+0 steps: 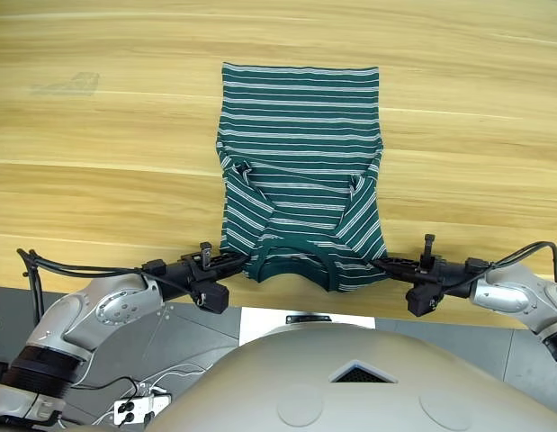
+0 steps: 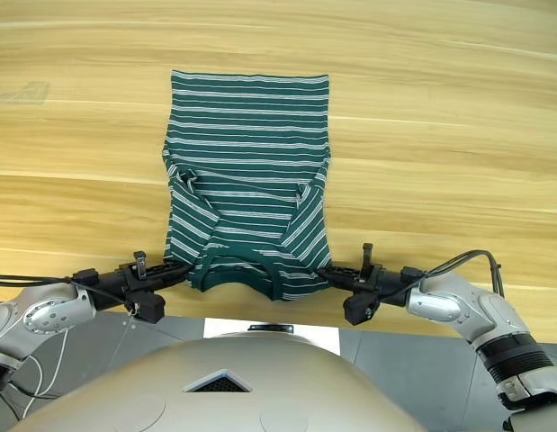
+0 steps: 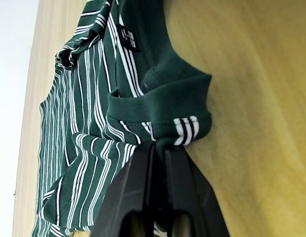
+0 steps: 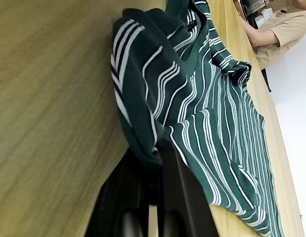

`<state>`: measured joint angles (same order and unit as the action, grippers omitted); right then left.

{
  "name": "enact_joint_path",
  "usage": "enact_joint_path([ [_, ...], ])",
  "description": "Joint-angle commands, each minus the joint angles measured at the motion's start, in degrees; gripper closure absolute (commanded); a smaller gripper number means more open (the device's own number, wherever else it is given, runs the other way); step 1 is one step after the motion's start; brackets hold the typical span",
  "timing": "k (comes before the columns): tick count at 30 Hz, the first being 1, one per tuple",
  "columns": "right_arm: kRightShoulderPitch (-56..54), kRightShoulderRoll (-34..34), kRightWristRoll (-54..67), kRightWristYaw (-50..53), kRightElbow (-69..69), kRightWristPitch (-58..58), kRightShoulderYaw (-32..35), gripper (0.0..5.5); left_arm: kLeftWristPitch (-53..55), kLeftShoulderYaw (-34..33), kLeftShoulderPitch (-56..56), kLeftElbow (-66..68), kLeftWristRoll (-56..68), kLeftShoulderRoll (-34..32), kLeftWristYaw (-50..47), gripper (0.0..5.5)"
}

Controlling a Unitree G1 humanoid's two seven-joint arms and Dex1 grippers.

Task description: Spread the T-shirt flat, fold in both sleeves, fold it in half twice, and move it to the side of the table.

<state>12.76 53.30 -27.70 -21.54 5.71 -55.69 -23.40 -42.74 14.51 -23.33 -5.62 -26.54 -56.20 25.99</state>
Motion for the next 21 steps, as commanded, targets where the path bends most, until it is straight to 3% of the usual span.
enact_joint_path([
  [1,-1.49,0.2,0.1,-2.21,0.88,0.02,0.03,5.5,2.54,0.71,-1.25,2.52,-0.79,-0.86,3.02,5.4],
  [12,7.08,3.26,6.0,-3.16,-6.97,3.56,5.78,5.5,3.78,-6.47,-15.72,-13.84,11.39,-0.51,2.28,5.4],
  [21,12.58,4.7,9.82,-6.51,-14.39,5.37,7.7,5.5,3.87,-9.68,-20.37,-16.25,12.89,1.03,3.37,5.4],
])
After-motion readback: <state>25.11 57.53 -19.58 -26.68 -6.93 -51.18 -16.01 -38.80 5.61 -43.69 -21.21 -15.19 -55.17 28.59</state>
